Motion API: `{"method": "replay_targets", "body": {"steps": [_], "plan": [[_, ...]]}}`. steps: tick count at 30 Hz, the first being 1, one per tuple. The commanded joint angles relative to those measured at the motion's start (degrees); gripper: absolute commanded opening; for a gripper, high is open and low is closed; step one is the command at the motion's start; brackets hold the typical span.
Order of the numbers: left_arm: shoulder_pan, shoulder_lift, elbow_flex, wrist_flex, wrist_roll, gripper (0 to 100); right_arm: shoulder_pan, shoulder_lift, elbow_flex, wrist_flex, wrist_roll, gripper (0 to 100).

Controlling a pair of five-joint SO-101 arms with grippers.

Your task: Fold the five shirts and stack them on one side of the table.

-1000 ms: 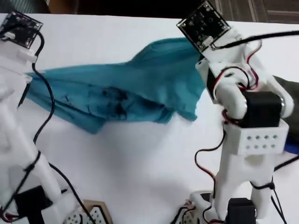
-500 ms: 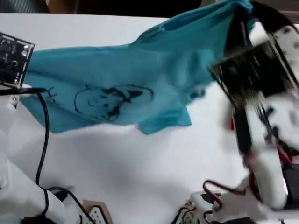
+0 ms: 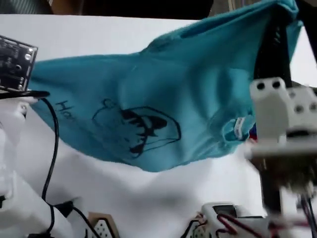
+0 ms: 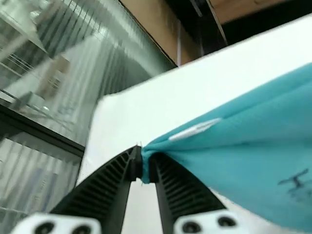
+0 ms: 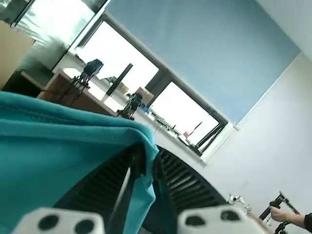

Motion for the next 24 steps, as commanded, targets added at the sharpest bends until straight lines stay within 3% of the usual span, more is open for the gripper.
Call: {"method": "replay_targets", "body": {"steps": [1,12,24], "plan": [[0.53,-5.36,5.49,-1.49,0.7,3,0.75,-1.54,-1.05,-1.63,-0.35,2.0],[0.44,-19.78,16.13,-5.27,0.7,3,0.57,-7.08,-1.49,-1.63,0.09,2.0],[0.44,-25.05,16.4,-8.26,0.88,3,0.57,-12.53,-0.97,-3.56,1.67,2.0]]}}
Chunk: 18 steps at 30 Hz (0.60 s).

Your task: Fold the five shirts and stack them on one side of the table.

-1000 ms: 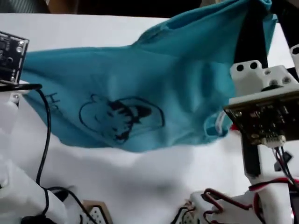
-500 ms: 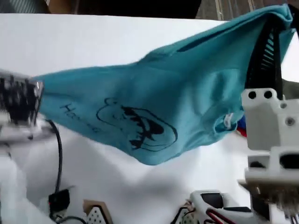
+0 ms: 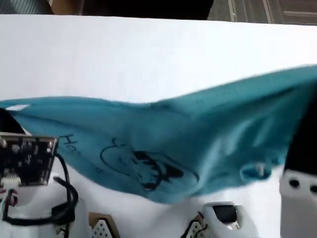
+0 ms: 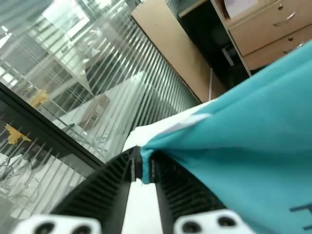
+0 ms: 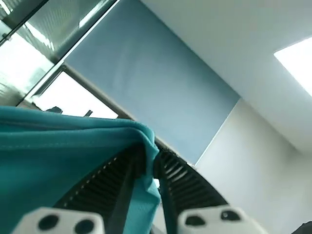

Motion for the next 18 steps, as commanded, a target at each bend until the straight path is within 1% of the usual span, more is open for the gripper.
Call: {"method": "replay_targets", "body": {"steps": [1,3,5,10,15,18], "plan": [[0.44,-0.7,0.57,-1.14,0.53,3,0.48,-0.4,0.09,-1.19,0.09,2.0],[0.44,-0.53,0.92,-1.49,0.53,3,0.48,0.84,2.11,-1.19,0.09,2.0],[0.53,0.53,2.95,-3.52,0.53,3,0.48,2.15,5.01,-1.36,0.0,2.0],[1.49,7.12,9.71,-12.57,0.62,3,0.4,6.81,14.07,-1.71,0.0,2.0],[6.68,20.13,14.2,-19.96,0.18,2,0.4,14.02,25.32,-6.73,0.0,2.0],[8.26,30.42,14.2,-23.74,0.09,2,0.4,18.95,33.58,-11.65,0.0,2.0]]}}
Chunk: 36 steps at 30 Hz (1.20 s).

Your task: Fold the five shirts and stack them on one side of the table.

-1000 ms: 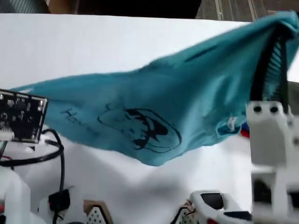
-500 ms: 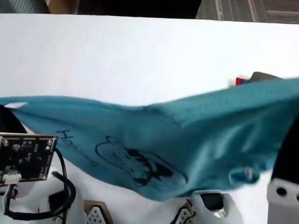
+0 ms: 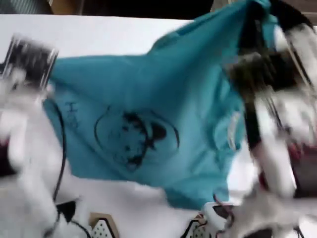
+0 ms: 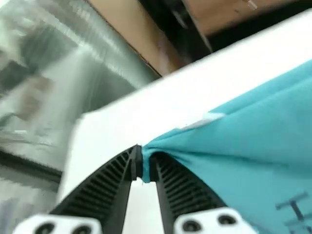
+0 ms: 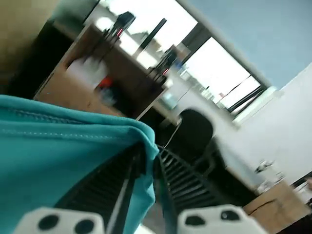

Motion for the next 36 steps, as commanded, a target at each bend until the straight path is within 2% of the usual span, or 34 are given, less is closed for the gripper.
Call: {"method": "replay_targets", "body": {"steps": [1,6,9,13,17,22,26,31,36], "plan": [[1.93,11.78,-0.22,-5.71,0.09,2,0.48,5.93,8.7,-6.9,0.0,2.0],[2.02,25.76,-0.84,-13.01,-0.09,2,0.92,15.87,17.14,-17.89,0.35,2.0],[2.02,32.79,-6.2,-12.84,-1.23,2,1.19,22.64,17.23,-25.1,0.26,2.0],[2.02,41.76,-18.77,-7.03,-1.41,2,1.45,28.35,17.23,-34.95,0.0,2.1],[2.02,51.43,-31.16,3.16,-1.41,2,1.19,31.78,17.58,-37.49,0.0,2.1],[2.02,61.45,-42.33,18.55,-3.34,2,1.54,32.13,17.58,-24.92,0.0,2.1],[2.02,65.05,-49.1,27.6,-5.71,2,1.8,29.67,17.58,-13.41,0.0,2.1],[0.97,63.3,-48.04,27.78,-5.8,2,1.8,27.21,17.58,-4.09,0.09,2.1],[2.11,56.62,-35.74,27.78,-8.53,2,1.8,23.69,17.67,3.65,0.0,2.1]]}}
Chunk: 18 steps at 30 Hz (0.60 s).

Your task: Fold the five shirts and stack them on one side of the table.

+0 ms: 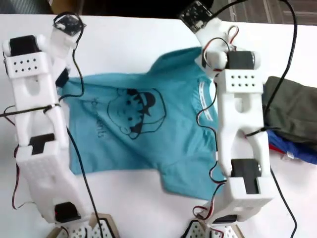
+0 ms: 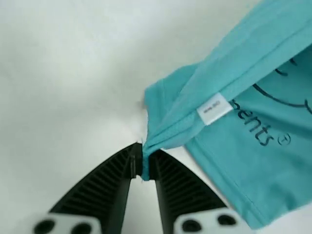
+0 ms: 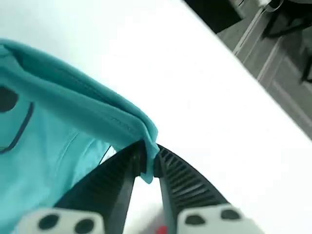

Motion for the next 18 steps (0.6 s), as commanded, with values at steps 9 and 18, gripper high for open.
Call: {"method": "replay_targets", "body": {"steps": [9,18], "plan": [[1.32,-28.75,33.54,0.97,-7.12,2,1.01,-12.26,2.81,16.92,0.09,2.1],[1.32,-33.49,49.54,-3.43,-8.88,2,1.1,-29.32,32.88,8.92,0.44,2.1]]}}
